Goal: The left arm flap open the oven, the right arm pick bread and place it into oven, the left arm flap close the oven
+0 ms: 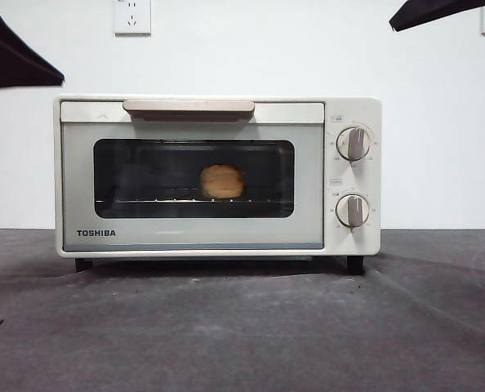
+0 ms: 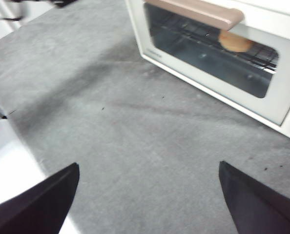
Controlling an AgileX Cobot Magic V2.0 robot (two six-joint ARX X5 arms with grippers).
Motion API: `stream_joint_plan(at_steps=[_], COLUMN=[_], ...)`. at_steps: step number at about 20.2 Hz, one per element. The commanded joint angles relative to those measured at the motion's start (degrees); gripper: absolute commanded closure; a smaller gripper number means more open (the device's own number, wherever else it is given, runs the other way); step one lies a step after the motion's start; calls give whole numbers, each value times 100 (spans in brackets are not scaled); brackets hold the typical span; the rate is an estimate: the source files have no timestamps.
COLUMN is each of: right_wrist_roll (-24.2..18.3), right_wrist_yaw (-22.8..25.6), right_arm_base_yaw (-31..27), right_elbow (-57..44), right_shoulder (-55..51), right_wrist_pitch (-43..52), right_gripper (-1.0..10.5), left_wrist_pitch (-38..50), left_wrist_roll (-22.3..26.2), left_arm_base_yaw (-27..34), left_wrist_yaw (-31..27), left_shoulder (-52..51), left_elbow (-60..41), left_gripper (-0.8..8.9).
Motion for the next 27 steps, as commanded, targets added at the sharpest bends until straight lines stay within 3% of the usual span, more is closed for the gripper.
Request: stream_joint_plan(at_steps=[1, 6, 10, 18, 25, 27], right_wrist_roll=[33, 15, 17, 22, 20, 15], right_wrist_yaw=[131, 293, 444, 444, 444, 444], right_arm_base_yaw=[61, 61, 61, 61, 61, 61], right_elbow=[63, 63, 63, 63, 63, 63], right_shoulder=[48, 48, 48, 48, 48, 48], right_wrist_pitch=[101, 317, 358, 358, 361, 358], right_gripper=[499, 499, 499, 499, 504, 610], left_wrist_pitch=[-1001, -3283, -4592, -5584, -5685, -5687], left_wrist_roll=[787, 1878, 2481, 2730, 2730, 2728], left_arm_base_yaw=[-149, -562, -763, -815, -813, -813], left_wrist_yaw=[-409, -1434, -1871, -1869, -1869, -1869], left_shoulder=[-610, -1718, -2087, -2380, -2400, -2400], left_elbow=[197, 1023, 1725, 1906, 1906, 1906], left_gripper=[798, 798, 798, 798, 798, 797])
